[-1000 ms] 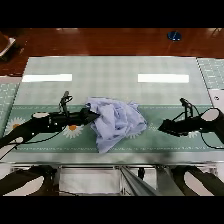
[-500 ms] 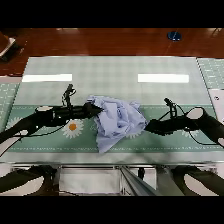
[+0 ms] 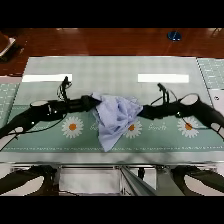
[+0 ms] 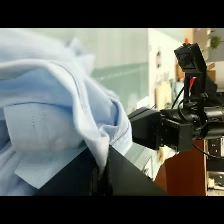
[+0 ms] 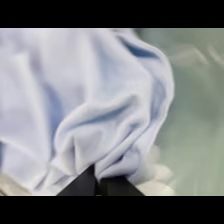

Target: Fold the shirts.

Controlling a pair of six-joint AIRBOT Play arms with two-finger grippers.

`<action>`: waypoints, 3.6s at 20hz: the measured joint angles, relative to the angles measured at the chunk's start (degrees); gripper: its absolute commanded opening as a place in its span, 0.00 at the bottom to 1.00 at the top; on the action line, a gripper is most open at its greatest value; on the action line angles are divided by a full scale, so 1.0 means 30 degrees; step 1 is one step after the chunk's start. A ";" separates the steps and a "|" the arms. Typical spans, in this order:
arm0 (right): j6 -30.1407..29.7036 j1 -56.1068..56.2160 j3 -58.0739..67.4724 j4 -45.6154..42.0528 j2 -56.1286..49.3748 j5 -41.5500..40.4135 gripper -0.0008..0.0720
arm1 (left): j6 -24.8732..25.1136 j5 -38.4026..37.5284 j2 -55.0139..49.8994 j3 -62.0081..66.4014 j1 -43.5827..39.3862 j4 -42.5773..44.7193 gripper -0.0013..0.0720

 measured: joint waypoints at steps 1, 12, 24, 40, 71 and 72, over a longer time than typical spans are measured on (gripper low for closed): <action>0.0393 0.0000 0.1705 -0.0903 0.0240 0.0699 0.04 | -0.0036 -0.0189 0.0517 0.0787 0.0466 -0.0153 0.06; 0.3548 0.0000 1.9591 -1.0761 0.5595 0.5530 0.04 | -0.4983 0.1224 0.8247 1.2998 0.5370 0.6448 0.06; 0.5472 -0.0007 1.9467 -1.4316 1.0389 1.0652 0.04 | -1.2182 -0.5982 1.4681 1.1132 0.5843 1.5926 0.06; 0.5661 -0.0270 0.8444 -1.1927 0.1377 0.3322 0.25 | -1.2123 0.4386 1.0309 -0.5027 -0.0393 1.3449 0.51; 0.3322 -0.5034 -0.4779 -0.5370 0.5421 0.2448 0.57 | -0.3162 0.1341 0.0240 -0.1719 0.1683 0.4204 0.06; 0.3606 -0.4175 -0.4809 -0.5340 0.5421 0.2215 0.57 | -0.3016 0.1399 0.0138 -0.1443 0.1661 0.4095 0.06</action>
